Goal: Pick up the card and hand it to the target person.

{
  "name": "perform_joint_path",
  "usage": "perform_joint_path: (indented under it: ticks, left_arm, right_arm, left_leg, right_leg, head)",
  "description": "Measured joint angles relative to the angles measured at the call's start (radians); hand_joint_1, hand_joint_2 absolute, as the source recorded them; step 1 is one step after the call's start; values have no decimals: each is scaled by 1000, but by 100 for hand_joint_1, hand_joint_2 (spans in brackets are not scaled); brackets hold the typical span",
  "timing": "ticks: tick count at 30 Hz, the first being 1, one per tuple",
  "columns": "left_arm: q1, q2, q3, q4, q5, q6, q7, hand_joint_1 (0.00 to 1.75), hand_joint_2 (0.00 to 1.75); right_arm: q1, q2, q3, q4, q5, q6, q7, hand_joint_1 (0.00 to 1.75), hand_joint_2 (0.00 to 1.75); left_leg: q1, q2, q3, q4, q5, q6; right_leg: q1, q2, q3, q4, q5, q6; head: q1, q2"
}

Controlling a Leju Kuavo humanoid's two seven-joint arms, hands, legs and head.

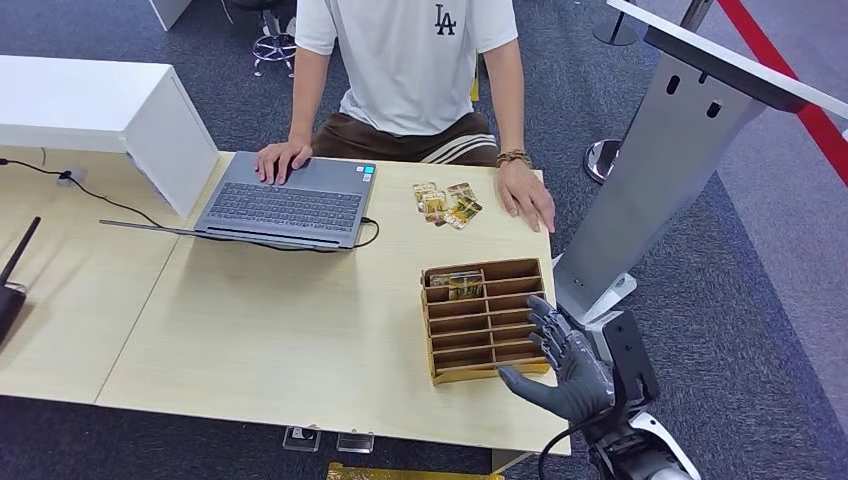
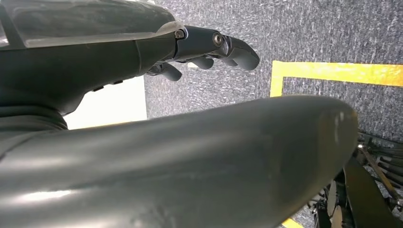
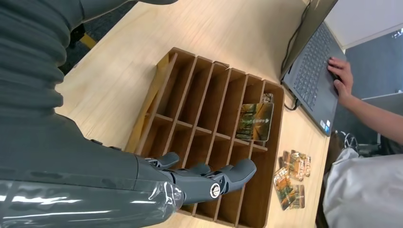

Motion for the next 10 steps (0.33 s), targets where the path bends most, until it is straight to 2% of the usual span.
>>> perform_joint_path:
  ticks: [10]
  left_arm:
    - [0, 0, 0, 0, 4, 6, 0, 0, 0]
  right_arm:
    - [23, -37, -7, -36, -2, -28, 13, 0, 175]
  left_leg:
    - [0, 0, 0, 0, 0, 0]
  right_leg:
    - [0, 0, 0, 0, 0, 0]
  head:
    - [0, 0]
